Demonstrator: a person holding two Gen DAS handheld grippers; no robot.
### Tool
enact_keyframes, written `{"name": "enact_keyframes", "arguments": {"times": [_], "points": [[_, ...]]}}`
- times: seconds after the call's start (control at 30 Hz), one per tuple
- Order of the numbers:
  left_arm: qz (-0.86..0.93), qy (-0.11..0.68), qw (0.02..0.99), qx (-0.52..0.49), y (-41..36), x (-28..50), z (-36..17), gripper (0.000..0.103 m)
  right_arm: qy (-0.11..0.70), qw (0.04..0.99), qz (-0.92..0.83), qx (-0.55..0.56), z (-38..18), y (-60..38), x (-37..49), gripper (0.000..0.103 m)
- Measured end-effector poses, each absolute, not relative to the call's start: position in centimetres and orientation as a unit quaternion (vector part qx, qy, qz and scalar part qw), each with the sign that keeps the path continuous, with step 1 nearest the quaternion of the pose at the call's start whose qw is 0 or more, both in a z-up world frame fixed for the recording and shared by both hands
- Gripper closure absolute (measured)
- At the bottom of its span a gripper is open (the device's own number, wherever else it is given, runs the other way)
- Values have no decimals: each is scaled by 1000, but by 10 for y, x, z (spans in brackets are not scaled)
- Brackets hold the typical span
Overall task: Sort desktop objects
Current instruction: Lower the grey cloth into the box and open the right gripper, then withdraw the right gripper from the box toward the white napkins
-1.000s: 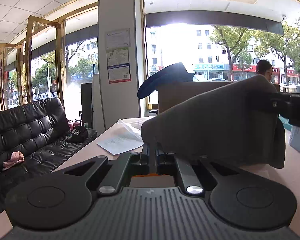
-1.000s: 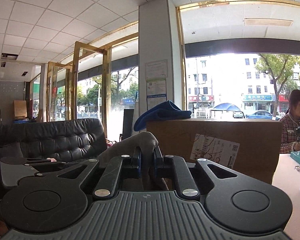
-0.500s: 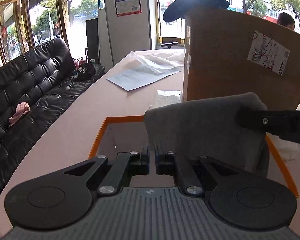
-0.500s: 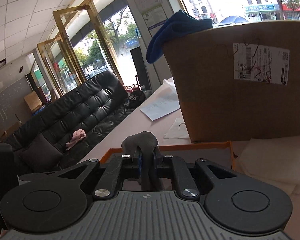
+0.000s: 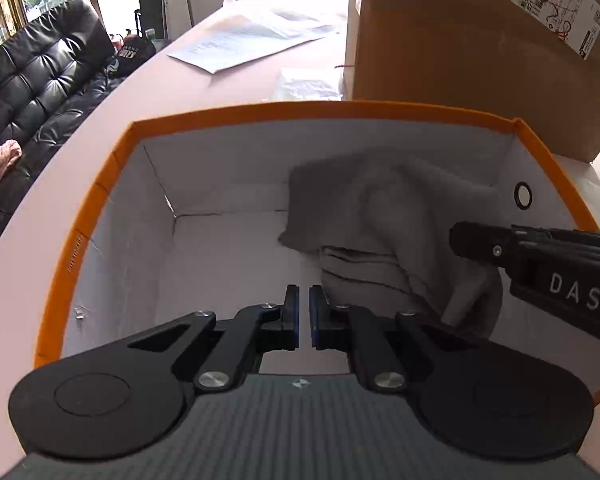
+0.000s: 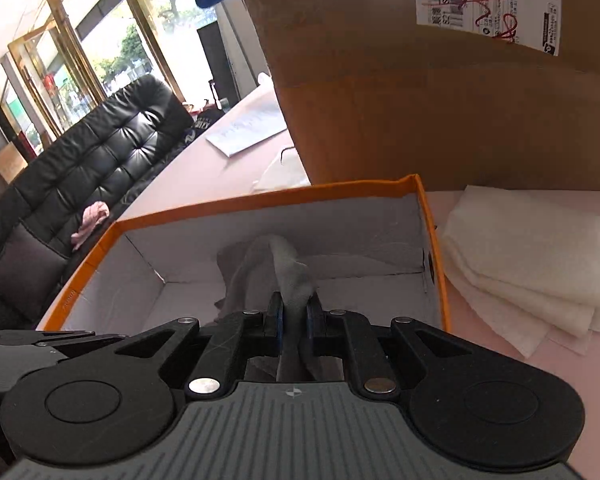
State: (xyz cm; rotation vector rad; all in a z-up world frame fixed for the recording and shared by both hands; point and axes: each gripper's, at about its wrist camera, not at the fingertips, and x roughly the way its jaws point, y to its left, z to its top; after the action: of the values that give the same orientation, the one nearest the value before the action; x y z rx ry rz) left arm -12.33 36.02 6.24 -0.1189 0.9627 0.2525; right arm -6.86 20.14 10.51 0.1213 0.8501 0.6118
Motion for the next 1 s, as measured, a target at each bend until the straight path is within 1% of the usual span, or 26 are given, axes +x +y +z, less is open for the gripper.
{"name": "enact_keyframes", "arguments": {"times": [0.1, 0.23, 0.27, 0.3, 0.33, 0.37, 0.4, 0.43, 0.47, 0.5, 0.53, 0.6, 0.67, 0.87, 1.0], "points": [[119, 473, 871, -62, 360, -121, 58, 98, 411, 862, 295, 28, 97, 203, -71, 91], [113, 476, 870, -60, 359, -120, 58, 98, 419, 860, 291, 32, 94, 204, -70, 91], [110, 478, 869, -61, 359, -121, 59, 96, 422, 859, 287, 31, 93, 204, -68, 88], [103, 479, 869, -62, 359, -121, 59, 96, 424, 858, 289, 32, 94, 204, -68, 75], [93, 480, 870, -65, 359, -122, 60, 94, 426, 856, 292, 32, 95, 203, -68, 72], [83, 481, 871, -65, 359, -122, 61, 90, 428, 854, 295, 33, 96, 202, -69, 64], [77, 481, 871, -63, 359, -123, 63, 87, 426, 850, 306, 44, 97, 202, -69, 46], [75, 480, 872, -61, 358, -123, 64, 76, 423, 846, 319, 59, 97, 201, -70, 34], [71, 478, 873, -59, 357, -124, 67, 52, 419, 842, 332, 73, 98, 201, -70, 16], [67, 473, 876, -58, 356, -124, 71, 36, 416, 837, 345, 87, 99, 200, -71, 11], [64, 462, 883, -59, 354, -126, 75, 13, 409, 841, 344, 91, 100, 201, -73, 10], [61, 436, 896, -58, 351, -130, 86, 12, 394, 848, 343, 94, 105, 199, -77, 9], [58, 428, 900, -61, 348, -133, 94, 11, 383, 849, 349, 103, 110, 194, -80, 6], [57, 429, 899, -66, 344, -130, 100, 10, 356, 854, 360, 123, 120, 185, -85, 4], [71, 425, 901, -57, 342, -129, 100, 10, 363, 848, 365, 130, 122, 184, -83, 4]]}}
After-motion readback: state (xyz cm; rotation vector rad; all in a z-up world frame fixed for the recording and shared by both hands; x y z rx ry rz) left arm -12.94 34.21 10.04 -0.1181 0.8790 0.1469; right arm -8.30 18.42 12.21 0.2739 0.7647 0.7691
